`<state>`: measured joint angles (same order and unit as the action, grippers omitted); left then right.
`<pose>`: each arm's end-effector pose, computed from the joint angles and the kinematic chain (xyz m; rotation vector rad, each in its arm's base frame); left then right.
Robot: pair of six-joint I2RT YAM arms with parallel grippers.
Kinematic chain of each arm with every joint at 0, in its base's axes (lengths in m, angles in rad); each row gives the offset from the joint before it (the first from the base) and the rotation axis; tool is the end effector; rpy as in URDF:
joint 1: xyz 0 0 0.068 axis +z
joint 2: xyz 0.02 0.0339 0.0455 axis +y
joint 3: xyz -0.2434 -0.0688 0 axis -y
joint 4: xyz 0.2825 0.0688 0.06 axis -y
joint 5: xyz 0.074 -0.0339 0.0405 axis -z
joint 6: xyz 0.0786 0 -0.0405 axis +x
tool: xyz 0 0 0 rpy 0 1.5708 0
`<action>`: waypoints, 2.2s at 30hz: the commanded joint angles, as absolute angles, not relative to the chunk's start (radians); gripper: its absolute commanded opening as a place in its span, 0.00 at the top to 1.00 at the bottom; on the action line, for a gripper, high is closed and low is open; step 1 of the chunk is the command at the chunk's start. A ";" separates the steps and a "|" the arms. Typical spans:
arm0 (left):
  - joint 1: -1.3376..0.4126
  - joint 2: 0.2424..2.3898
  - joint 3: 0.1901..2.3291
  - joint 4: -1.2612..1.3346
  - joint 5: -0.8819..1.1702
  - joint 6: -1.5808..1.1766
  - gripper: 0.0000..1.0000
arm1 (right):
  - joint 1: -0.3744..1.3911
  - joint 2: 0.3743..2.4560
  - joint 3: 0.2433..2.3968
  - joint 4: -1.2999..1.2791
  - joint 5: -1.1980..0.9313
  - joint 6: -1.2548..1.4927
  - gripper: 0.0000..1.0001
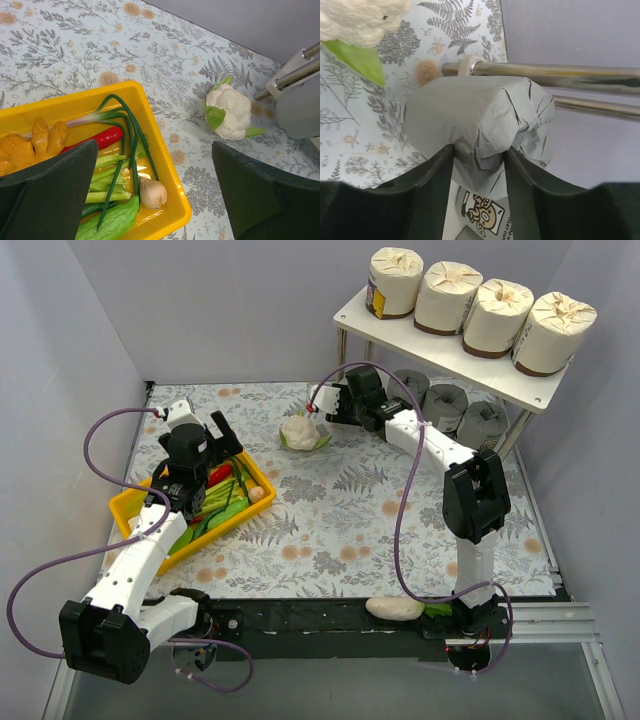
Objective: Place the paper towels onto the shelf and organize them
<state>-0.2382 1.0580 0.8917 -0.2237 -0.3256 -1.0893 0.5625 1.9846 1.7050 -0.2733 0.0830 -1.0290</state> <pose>0.3232 -0.0526 0.2816 -1.0103 1.7039 -0.5582 0.4565 0.2801 0.2361 -1.4959 1.5348 -0.3629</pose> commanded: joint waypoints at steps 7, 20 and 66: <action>-0.242 1.031 0.894 -0.212 -0.322 -1.085 0.02 | 0.515 2.042 1.827 -0.201 0.127 -1.124 0.50; -0.242 1.031 0.894 -0.212 -0.321 -1.086 0.02 | 0.494 2.080 1.842 -0.161 0.184 -1.118 0.51; -0.247 0.965 0.848 -0.094 -0.007 -1.035 0.02 | 0.646 1.694 1.433 0.034 0.270 -0.706 0.22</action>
<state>-0.2394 1.0241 0.8761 -0.1780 -0.1936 -1.0740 0.5591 1.8557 1.5452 0.0010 0.2821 -0.9108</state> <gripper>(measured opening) 0.981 0.756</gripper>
